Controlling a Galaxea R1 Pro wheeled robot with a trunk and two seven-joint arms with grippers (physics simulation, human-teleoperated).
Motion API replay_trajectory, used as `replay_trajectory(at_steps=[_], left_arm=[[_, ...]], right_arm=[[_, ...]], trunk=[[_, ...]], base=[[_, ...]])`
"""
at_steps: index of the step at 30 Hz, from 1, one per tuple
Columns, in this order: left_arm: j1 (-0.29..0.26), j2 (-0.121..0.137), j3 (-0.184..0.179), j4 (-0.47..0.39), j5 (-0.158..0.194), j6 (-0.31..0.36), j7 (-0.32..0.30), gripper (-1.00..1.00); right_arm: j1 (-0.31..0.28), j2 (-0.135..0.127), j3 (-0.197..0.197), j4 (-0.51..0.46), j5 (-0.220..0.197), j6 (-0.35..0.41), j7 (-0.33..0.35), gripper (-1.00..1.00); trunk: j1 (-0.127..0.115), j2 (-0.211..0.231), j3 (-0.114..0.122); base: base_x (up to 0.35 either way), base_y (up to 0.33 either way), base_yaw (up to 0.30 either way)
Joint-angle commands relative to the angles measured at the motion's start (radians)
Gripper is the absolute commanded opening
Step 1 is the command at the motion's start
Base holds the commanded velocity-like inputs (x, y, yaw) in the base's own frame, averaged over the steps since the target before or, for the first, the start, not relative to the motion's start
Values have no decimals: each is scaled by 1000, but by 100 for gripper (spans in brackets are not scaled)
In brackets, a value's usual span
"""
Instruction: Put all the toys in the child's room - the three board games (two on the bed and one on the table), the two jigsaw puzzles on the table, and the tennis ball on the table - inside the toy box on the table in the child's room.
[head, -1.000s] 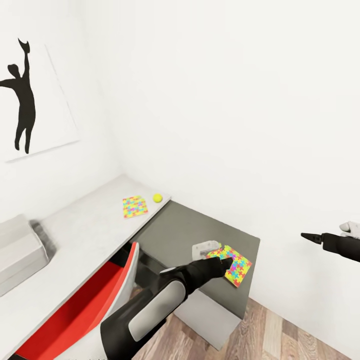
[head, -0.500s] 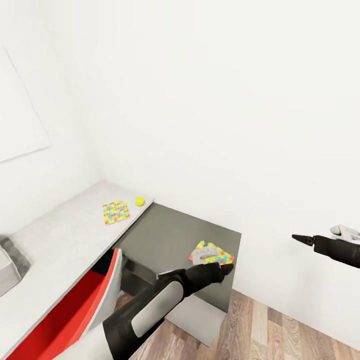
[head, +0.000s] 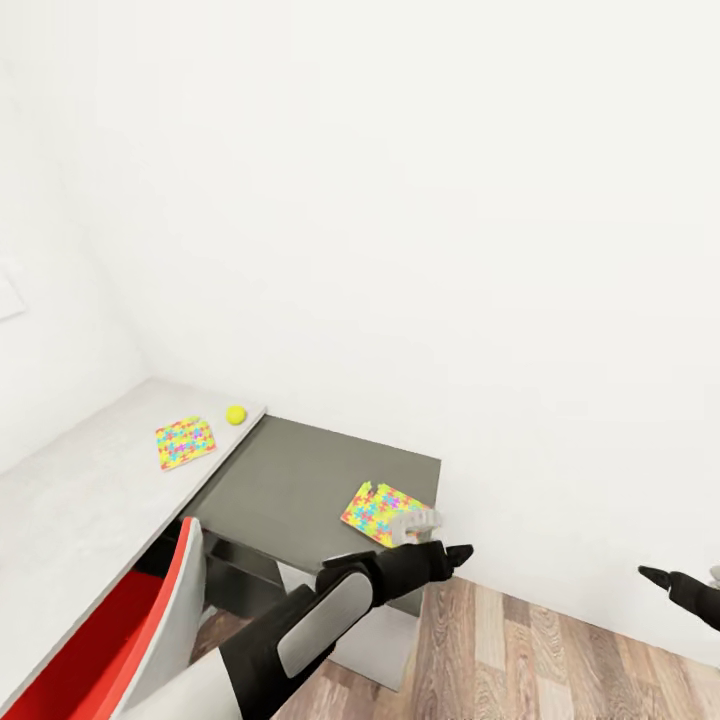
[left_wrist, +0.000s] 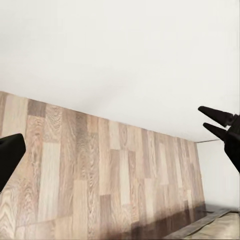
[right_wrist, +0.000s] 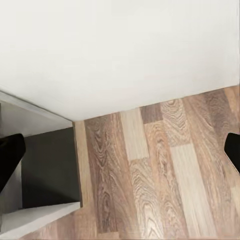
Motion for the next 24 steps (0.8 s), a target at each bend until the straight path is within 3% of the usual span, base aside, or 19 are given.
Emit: replay_trajectory(at_steps=[1,7,16,24], left_arm=[[-1,-1,-2,2,6,0,6,100],[3,-6,-5,34,-14,-14,-15,100],[29,-4,-34,40,-19,-97,-50,100],[32,-2,-36,41,-18,-102,-52,100]], right_arm=[[-1,0,-2,26,13,-16,30,100],[0,4,0,115,92,-92,114,100],[1,10,0,135,110,-117,127,100],[1,15,1,142,111,-137,128,100]], trunk=[[1,-2,-1],[1,-2,4],[1,-2,14],[1,-2,24]], base=[[0,0,-278],[0,0,-277],[-15,0,-254],[-238,0,-224]])
